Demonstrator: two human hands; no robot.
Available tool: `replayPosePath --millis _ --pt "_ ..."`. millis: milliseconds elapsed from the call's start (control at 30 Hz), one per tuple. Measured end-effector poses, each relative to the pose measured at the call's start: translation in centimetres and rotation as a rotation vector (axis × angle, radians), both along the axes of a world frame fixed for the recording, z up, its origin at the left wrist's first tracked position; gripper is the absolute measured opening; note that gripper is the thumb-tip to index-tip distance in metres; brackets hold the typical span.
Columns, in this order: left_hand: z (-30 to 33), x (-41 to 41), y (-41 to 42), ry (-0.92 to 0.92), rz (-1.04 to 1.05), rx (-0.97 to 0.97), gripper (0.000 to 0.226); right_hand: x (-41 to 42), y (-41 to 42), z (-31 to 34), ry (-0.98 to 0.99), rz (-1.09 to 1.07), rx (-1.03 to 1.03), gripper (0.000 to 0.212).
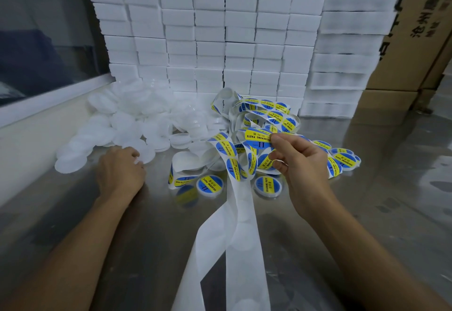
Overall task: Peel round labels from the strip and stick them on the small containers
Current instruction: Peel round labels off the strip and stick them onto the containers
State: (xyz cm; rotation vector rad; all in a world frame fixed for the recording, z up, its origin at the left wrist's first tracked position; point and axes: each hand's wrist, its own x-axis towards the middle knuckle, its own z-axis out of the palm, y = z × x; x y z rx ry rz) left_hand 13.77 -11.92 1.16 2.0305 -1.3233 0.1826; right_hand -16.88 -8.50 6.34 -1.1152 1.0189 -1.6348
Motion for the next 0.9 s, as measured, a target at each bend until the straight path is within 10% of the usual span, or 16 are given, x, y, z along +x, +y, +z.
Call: replayPosePath --millis 267,533,900 --pt "1.8 -4.1 1.0 0.477 -0.215 -0.279 0.024 0.3 0.1 -0.2 0.038 -0.002 -0.071 0.029" --pt "4.2 -7.3 2.5 1.031 -0.435 -0.399 0.015 0.4 0.0 -0.5 0.131 -0.090 -0.085 0.012" --pt "5.9 -9.0 3.5 1.291 -0.633 -0.351 0.023 0.2 -0.2 -0.7 0.217 -0.187 -0.138 0.009"
